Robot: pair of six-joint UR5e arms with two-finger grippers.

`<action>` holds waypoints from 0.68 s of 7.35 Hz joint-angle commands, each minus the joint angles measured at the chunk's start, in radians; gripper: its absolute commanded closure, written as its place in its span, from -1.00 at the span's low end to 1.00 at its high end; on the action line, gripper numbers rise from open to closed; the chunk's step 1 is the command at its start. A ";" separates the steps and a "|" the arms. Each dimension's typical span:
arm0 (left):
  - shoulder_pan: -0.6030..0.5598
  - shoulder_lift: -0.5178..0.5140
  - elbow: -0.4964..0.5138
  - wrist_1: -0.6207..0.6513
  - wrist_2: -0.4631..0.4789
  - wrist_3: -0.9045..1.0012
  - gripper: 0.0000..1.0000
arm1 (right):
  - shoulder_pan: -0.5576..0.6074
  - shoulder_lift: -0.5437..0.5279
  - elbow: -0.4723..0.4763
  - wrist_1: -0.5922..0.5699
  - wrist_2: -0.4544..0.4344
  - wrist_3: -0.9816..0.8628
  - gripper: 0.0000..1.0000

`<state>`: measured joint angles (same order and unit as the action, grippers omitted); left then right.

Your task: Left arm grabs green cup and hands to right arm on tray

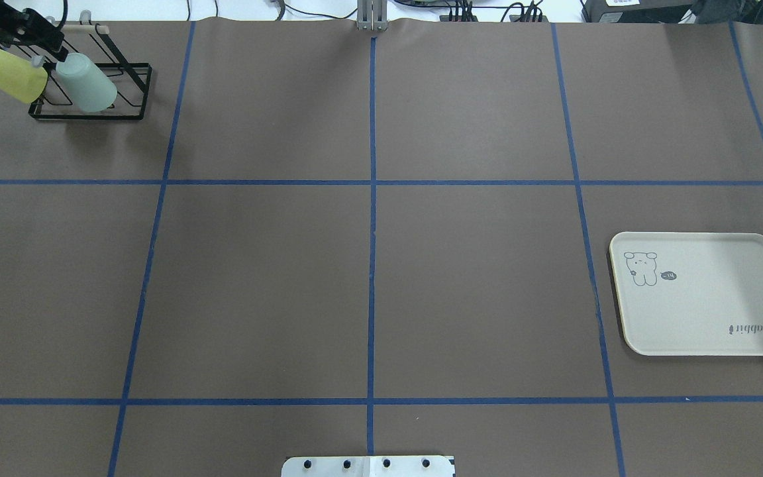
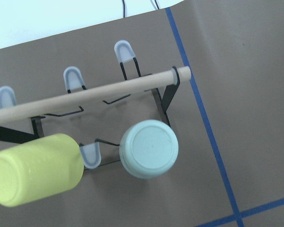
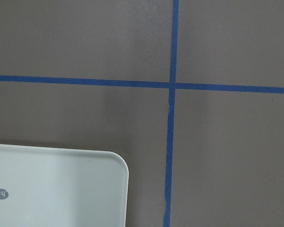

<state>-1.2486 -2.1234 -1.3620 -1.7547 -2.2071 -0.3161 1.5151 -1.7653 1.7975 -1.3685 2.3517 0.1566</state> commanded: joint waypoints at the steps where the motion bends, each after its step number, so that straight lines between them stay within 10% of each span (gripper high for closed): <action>1: 0.021 -0.126 0.186 -0.006 0.024 -0.011 -0.98 | -0.003 0.001 -0.001 0.003 0.020 -0.003 -1.00; 5: 0.064 -0.118 0.216 -0.002 0.023 -0.080 -0.98 | -0.004 0.004 -0.001 0.017 0.020 -0.002 -1.00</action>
<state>-1.1904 -2.2439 -1.1504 -1.7587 -2.1833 -0.3848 1.5108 -1.7614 1.7963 -1.3607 2.3703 0.1544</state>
